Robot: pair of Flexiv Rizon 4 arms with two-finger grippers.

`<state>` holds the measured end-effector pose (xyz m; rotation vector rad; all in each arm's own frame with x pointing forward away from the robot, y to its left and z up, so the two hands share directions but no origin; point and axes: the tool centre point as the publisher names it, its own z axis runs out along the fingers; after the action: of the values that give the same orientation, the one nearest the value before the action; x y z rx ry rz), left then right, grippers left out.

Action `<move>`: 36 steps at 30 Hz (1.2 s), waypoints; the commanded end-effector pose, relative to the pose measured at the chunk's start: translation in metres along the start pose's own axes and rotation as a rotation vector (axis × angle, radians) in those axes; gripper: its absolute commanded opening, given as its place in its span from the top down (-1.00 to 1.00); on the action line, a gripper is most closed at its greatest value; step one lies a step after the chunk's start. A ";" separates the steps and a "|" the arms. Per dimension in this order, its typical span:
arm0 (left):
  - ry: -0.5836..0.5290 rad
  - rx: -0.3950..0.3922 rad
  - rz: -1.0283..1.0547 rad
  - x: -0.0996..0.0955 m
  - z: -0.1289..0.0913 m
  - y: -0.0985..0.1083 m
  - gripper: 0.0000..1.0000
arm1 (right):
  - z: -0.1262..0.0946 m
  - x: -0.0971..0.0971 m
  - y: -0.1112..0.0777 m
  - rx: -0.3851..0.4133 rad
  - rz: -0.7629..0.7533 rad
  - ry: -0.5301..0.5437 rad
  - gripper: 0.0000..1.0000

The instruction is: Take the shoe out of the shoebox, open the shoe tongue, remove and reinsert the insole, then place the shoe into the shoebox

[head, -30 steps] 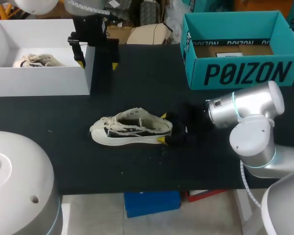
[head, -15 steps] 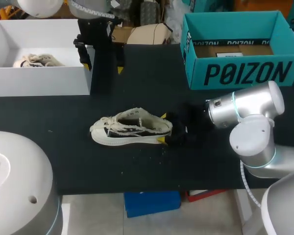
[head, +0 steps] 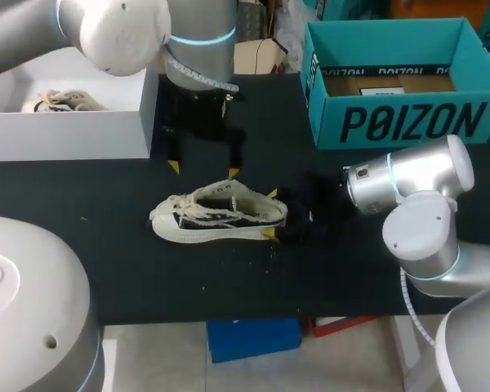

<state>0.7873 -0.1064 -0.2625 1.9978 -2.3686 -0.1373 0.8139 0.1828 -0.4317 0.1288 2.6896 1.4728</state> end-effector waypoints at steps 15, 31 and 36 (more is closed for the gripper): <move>-0.215 -0.049 -0.011 0.032 0.064 -0.007 -1.00 | 0.003 0.000 -0.001 0.002 0.001 -0.001 1.00; -0.425 -0.060 -0.037 0.030 0.090 -0.017 -1.00 | 0.003 0.000 -0.001 0.002 0.001 -0.001 1.00; -0.470 -0.071 -0.048 0.026 0.099 -0.020 -1.00 | 0.003 0.000 -0.001 0.002 0.001 -0.001 1.00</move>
<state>0.7904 -0.1253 -0.3560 2.1622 -2.4964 -0.6490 0.8139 0.1828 -0.4317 0.1287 2.6896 1.4729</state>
